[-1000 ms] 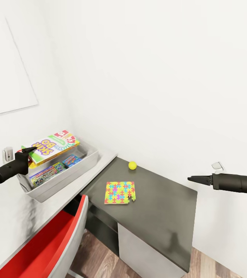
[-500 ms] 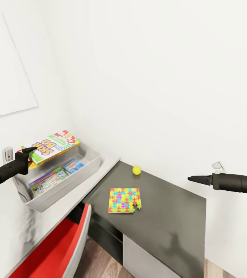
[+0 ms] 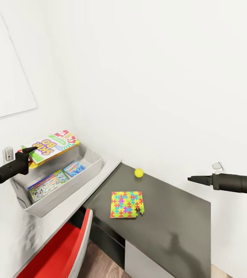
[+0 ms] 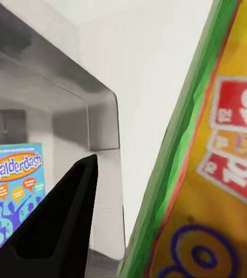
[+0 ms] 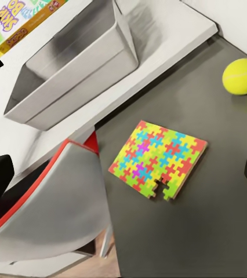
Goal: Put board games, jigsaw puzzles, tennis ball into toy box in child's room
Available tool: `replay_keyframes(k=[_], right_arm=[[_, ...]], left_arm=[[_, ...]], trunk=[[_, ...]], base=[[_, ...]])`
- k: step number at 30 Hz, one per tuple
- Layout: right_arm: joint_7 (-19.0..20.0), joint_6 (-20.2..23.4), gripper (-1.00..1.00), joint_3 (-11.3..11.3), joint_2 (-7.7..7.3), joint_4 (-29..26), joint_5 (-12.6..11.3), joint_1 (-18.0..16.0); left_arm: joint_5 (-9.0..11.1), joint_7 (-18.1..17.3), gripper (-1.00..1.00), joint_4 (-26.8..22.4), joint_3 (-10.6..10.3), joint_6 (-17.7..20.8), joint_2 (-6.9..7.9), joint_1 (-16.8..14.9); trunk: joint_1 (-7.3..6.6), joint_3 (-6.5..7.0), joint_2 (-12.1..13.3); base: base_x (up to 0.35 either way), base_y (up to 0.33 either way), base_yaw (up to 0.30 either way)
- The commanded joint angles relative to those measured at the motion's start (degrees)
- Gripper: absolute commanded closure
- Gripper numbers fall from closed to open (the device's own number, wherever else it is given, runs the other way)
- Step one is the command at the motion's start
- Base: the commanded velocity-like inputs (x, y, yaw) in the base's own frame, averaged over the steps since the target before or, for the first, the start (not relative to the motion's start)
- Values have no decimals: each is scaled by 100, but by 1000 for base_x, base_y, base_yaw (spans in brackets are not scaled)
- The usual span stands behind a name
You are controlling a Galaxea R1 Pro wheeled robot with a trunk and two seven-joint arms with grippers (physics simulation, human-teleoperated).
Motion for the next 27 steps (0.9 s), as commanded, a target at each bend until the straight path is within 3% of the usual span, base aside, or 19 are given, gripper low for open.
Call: replay_keyframes(k=[1,21,27], right_arm=[[16,28,-100,-2,-2,-1,-1,-4],[16,28,-100,-6,-10,7,-3,-3],[13,28,-100,-7,-7,7,-3,-3]], left_arm=[[59,57,100,-8,8,20,-1,-5],[64,61,100,-30,-8,33,-38,-4],[61,72,100,-27,-139,35,-43,-4]], trunk=[[2,-6,-4],[2,-6,-4],[2,-6,-4]], base=[[205,125,0],[50,31,0],[0,0,0]])
